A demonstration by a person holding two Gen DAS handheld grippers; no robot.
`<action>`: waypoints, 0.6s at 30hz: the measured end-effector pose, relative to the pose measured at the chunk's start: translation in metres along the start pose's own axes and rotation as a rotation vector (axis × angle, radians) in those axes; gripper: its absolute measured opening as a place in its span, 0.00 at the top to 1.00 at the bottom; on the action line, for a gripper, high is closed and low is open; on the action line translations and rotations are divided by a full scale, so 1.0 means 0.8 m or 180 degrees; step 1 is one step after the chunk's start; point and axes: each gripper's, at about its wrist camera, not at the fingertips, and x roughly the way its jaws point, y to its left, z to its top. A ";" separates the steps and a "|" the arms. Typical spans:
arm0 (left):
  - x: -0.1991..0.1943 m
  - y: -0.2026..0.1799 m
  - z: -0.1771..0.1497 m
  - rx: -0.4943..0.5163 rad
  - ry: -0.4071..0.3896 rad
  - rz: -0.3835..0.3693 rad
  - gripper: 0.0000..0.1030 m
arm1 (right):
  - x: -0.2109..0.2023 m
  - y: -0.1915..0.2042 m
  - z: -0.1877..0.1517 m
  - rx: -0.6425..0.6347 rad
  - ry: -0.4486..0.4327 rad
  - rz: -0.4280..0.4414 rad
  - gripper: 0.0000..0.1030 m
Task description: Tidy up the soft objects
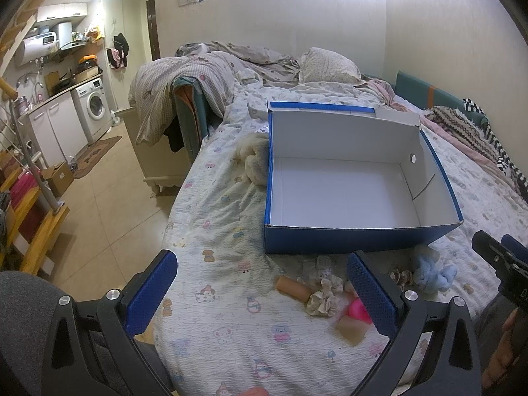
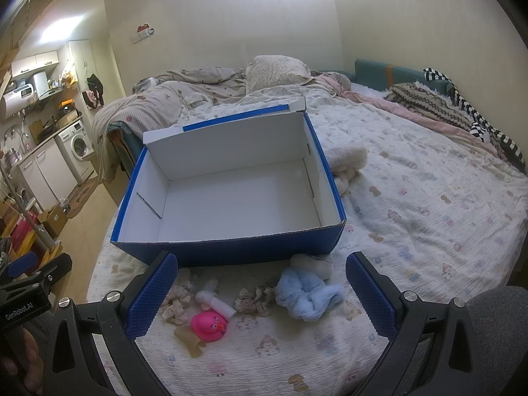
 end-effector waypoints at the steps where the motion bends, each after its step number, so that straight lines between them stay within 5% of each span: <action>1: 0.000 0.000 0.000 0.0000 0.0001 -0.0001 0.00 | 0.000 0.000 0.000 -0.0001 0.0001 0.0000 0.00; 18: 0.000 0.000 0.000 0.0002 -0.0003 0.0000 0.00 | 0.000 0.001 0.000 0.0002 0.0001 -0.0001 0.00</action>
